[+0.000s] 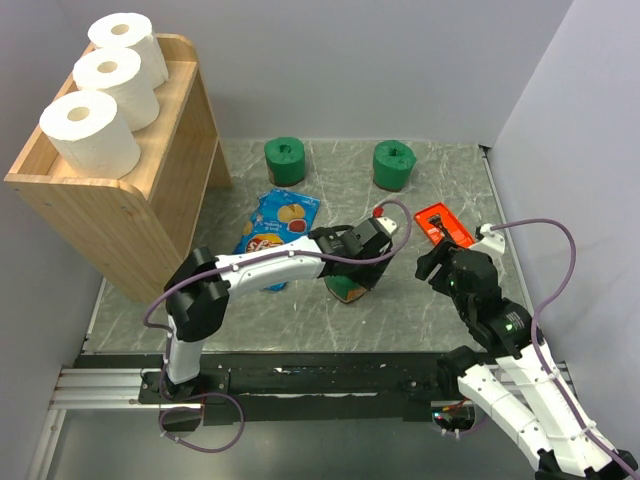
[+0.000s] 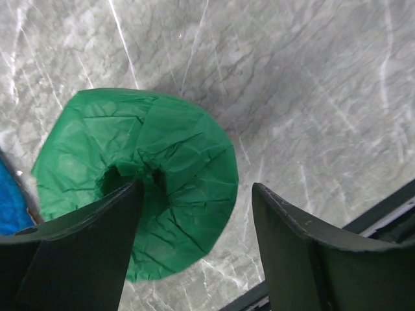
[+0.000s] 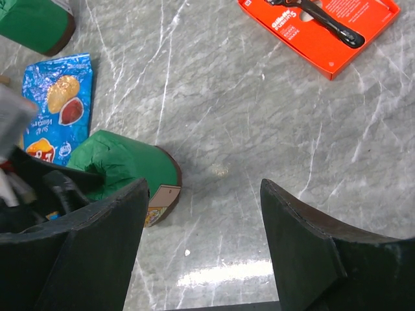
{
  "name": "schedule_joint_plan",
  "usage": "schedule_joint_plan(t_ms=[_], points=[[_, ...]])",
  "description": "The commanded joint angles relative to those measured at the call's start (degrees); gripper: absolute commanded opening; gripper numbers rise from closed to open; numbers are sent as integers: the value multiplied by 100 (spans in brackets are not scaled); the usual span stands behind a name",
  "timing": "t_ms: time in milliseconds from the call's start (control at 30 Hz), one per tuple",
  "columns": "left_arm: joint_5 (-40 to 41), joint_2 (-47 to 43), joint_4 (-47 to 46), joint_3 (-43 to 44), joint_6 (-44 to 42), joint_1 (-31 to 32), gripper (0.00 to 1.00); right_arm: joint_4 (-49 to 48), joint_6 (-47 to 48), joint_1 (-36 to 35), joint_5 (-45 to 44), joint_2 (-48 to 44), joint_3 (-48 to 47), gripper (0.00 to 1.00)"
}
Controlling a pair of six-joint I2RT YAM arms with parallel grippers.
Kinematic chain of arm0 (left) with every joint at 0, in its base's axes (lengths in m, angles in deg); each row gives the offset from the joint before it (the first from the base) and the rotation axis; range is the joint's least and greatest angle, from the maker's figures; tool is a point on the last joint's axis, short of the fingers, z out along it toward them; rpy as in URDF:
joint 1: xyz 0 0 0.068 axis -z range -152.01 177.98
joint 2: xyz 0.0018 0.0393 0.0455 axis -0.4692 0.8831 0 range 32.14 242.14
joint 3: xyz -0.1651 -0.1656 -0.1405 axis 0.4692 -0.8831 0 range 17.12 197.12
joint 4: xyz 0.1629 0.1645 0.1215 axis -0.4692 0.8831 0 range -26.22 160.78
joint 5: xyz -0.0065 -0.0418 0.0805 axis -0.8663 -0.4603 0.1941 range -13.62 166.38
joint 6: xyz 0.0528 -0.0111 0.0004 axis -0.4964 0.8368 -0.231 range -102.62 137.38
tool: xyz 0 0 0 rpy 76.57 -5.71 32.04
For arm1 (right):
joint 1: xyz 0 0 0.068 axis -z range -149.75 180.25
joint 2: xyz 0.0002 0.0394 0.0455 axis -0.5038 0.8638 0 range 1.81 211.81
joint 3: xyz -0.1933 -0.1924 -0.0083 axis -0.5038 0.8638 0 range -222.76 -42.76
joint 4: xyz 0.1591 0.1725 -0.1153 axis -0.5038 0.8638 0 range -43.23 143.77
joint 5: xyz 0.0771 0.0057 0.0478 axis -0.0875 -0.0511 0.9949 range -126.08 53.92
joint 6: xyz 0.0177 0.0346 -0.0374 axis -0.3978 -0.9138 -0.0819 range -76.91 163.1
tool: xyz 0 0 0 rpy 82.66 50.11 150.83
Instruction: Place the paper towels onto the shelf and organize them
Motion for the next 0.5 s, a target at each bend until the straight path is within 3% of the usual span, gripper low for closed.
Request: schedule_joint_plan(t_ms=[0,467], points=[[-135,75,-294,-174,-141,43,71,-23,60,27,-210,-200,-223,76],[655,23,109,-60,-229,95,47,-111,183,10,-44,-200,-241,77]])
